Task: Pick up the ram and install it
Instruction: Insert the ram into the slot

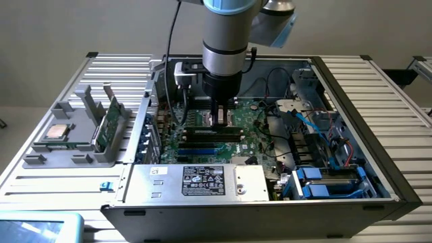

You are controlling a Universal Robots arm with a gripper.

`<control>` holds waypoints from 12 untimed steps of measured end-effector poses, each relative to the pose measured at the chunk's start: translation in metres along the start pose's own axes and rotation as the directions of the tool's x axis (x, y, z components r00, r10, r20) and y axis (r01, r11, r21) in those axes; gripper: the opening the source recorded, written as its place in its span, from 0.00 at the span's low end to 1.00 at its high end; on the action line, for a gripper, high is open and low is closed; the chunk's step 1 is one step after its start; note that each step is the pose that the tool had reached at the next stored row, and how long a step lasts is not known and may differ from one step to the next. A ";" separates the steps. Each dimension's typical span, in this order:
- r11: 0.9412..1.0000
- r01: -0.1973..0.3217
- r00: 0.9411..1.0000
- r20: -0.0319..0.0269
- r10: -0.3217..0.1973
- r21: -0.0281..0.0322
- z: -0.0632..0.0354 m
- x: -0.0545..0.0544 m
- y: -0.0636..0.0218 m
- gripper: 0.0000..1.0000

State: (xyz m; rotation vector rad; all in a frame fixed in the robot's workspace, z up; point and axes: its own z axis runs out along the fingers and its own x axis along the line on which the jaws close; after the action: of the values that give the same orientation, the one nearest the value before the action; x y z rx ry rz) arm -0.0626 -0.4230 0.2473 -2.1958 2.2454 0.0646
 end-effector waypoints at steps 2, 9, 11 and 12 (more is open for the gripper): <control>1.000 -0.002 1.000 0.000 0.002 0.000 0.0014 0.000 -0.0002 0.11; 1.000 -0.002 1.000 0.000 0.002 0.000 0.0072 0.000 -0.0013 0.11; 1.000 -0.002 1.000 0.000 0.002 0.000 0.0083 0.000 -0.0025 0.11; 1.000 -0.002 1.000 0.000 0.002 0.000 0.0089 0.000 -0.0029 0.11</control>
State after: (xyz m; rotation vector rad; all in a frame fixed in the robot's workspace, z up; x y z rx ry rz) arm -0.0600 -0.4227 0.2384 -2.1936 2.2474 0.0647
